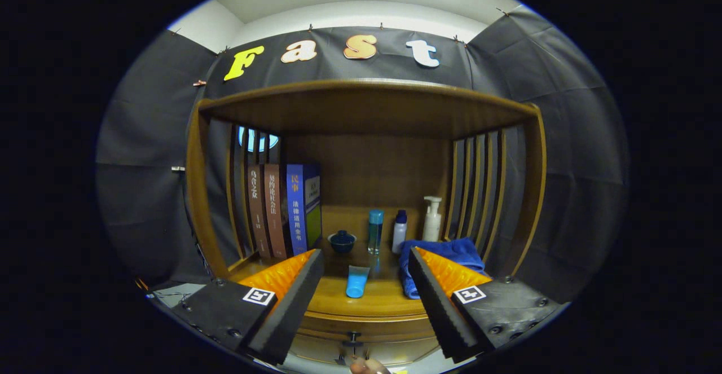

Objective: Pull open the drawer, take out the items inside it, and place them on the countertop above the cabinet.

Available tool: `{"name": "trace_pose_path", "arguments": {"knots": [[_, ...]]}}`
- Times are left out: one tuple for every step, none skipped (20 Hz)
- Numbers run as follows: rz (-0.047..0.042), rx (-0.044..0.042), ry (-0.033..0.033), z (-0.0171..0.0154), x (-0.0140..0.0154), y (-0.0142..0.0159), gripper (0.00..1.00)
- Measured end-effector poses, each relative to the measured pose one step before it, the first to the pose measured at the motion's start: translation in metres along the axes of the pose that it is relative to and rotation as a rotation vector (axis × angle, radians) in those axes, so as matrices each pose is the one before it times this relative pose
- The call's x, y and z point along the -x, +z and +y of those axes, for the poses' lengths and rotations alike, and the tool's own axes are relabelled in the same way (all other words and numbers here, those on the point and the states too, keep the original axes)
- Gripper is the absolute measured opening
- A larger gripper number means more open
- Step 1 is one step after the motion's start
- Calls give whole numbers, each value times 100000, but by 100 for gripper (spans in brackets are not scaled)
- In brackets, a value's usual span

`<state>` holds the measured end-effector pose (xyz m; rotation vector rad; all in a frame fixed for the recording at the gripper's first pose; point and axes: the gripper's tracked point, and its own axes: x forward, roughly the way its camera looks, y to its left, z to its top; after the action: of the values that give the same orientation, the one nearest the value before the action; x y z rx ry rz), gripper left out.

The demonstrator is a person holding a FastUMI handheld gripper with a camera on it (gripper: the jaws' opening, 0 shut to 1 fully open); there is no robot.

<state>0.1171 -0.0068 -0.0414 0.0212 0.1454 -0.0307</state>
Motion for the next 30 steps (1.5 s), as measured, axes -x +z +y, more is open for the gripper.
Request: {"name": "trace_pose_path", "arguments": {"knots": [[-613, -477, -196, -126, 714, 971, 99], [-651, -360, 27, -5, 737, 879, 99], [-519, 7, -237, 50, 1027, 606, 99], [-477, 117, 88, -31, 860, 825, 99], [-494, 320, 174, 4, 700, 630, 99], [-995, 152, 250, 74, 659, 627, 99], [-953, 105, -59, -30, 584, 539, 99], [-677, -11, -145, -81, 581, 415, 99], [-477, -131, 39, -5, 530, 278, 99], [-424, -430, 255, 43, 502, 357, 99], [-316, -287, 130, 6, 276, 259, 99], [-246, -163, -8, -48, 334, 252, 99], [-517, -98, 143, -74, 218, 248, 99], [-599, 16, 118, -6, 230, 305, 99], [-515, 29, 80, -44, 226, 168, 99], [-300, 196, 8, -18, 210, 151, 99], [-89, 241, -47, 2, 121, -23, 99], [5, 85, 56, -35, 132, 60, 99], [-32, -46, -4, -58, 124, 44, 99], [-94, -149, 93, -30, 96, 116, 99], [-169, -69, -74, -30, 142, 116, 99], [-214, -97, -67, -59, 113, 64, 99], [-287, -62, -12, -45, 27, 88, 99], [-248, 36, -86, -47, 82, 136, 99], [-137, 133, -57, -76, 62, 87, 99], [-328, 5, -134, -99, 165, 128, 99], [-158, 67, 11, 20, 49, 94, 99], [-98, 38, 32, -27, 57, 63, 99], [-34, 10, -40, -76, 67, 25, 99], [5, -63, 79, -12, 110, 76, 99]]}}
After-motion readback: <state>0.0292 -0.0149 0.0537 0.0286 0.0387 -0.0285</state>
